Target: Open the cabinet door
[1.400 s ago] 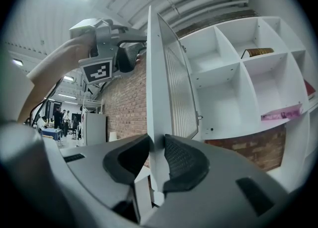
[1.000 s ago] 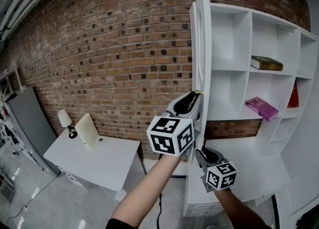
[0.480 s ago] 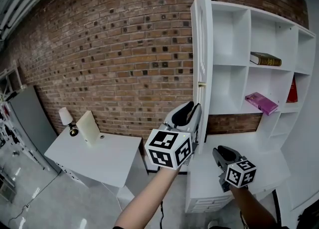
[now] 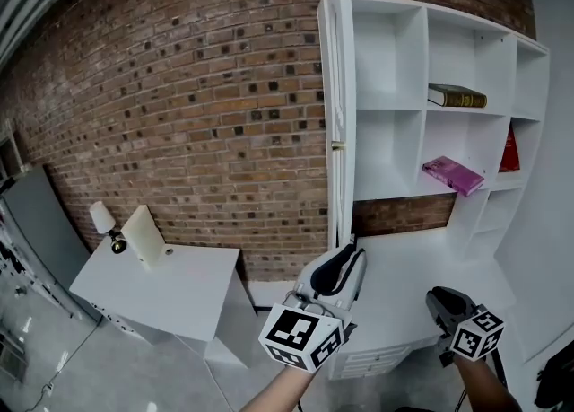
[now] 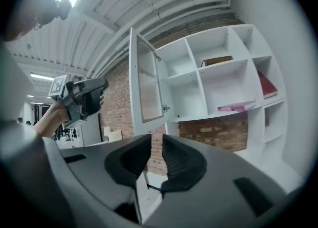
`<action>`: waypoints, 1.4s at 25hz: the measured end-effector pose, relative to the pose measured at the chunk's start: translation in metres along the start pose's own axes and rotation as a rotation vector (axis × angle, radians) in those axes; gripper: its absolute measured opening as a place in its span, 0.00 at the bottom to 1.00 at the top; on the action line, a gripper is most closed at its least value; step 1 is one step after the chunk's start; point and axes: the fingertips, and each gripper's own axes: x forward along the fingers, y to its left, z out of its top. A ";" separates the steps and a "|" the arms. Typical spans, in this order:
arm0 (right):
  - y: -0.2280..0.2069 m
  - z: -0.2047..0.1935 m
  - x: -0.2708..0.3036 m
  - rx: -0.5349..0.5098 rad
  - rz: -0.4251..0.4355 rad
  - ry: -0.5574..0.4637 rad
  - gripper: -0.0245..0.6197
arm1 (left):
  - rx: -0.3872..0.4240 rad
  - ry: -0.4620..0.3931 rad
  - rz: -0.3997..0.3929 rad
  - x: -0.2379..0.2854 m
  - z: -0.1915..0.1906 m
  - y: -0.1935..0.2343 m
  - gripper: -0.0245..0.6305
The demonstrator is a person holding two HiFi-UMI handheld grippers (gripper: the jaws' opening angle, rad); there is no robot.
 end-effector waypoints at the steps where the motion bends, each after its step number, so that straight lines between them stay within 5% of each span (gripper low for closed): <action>1: -0.011 0.000 -0.013 0.003 -0.017 -0.004 0.14 | 0.001 0.014 0.000 -0.001 -0.009 -0.009 0.15; 7: -0.075 0.003 -0.086 -0.009 -0.034 -0.044 0.05 | -0.021 0.030 -0.013 0.002 -0.058 -0.088 0.07; 17: -0.192 -0.029 -0.233 -0.082 -0.035 -0.040 0.04 | -0.126 0.115 0.194 0.002 -0.191 -0.241 0.07; 21: -0.225 -0.047 -0.274 -0.074 -0.032 -0.015 0.04 | -0.037 0.163 0.266 0.000 -0.219 -0.297 0.07; 35: -0.253 -0.055 -0.296 -0.142 -0.054 -0.074 0.04 | 0.065 0.198 0.378 -0.001 -0.227 -0.328 0.07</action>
